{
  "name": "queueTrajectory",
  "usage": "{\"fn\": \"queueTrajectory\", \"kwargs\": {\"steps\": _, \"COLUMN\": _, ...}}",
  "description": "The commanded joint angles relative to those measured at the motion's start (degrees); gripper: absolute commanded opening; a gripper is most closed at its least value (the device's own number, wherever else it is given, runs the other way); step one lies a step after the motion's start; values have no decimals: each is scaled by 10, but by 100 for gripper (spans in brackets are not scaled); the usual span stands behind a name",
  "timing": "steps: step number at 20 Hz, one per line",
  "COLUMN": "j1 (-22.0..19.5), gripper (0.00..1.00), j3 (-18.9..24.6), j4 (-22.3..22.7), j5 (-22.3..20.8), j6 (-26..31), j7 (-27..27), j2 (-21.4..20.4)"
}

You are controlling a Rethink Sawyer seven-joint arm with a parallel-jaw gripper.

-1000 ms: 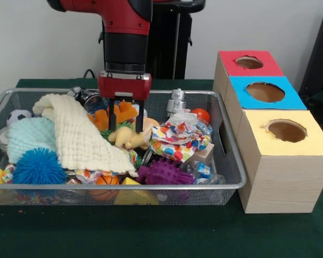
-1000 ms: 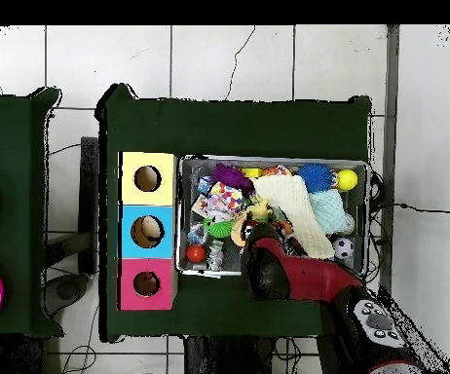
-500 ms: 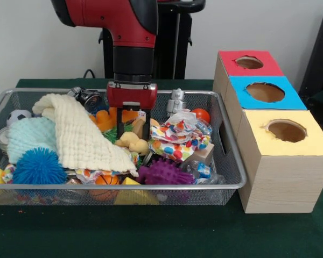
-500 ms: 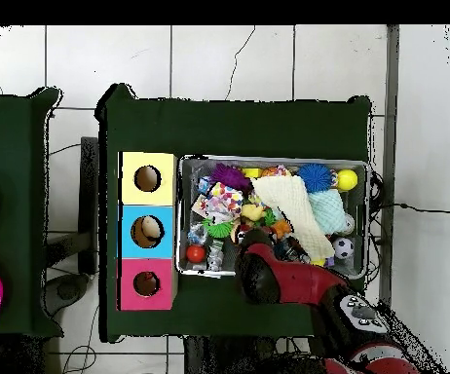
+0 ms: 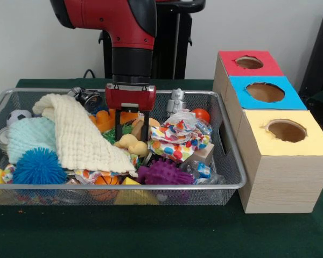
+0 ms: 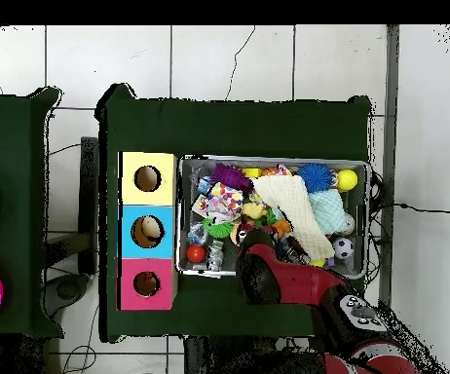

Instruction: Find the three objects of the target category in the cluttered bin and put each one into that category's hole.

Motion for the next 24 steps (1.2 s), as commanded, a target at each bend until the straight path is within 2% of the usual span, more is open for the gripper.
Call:
{"fn": "queueTrajectory", "kwargs": {"steps": 1, "j1": -6, "gripper": 100, "j3": 35, "j4": -83, "j5": -5, "j6": 15, "j7": 60, "j2": 0}}
{"fn": "queueTrajectory", "kwargs": {"steps": 8, "j1": -4, "gripper": 100, "j3": 42, "j4": -93, "j5": -18, "j6": 3, "j7": 57, "j2": 1}}
{"fn": "queueTrajectory", "kwargs": {"steps": 15, "j1": 7, "gripper": 100, "j3": 23, "j4": -104, "j5": -10, "j6": -59, "j7": 71, "j2": 45}}
{"fn": "queueTrajectory", "kwargs": {"steps": 24, "j1": 17, "gripper": 100, "j3": 11, "j4": -124, "j5": -4, "j6": -59, "j7": 66, "j2": 55}}
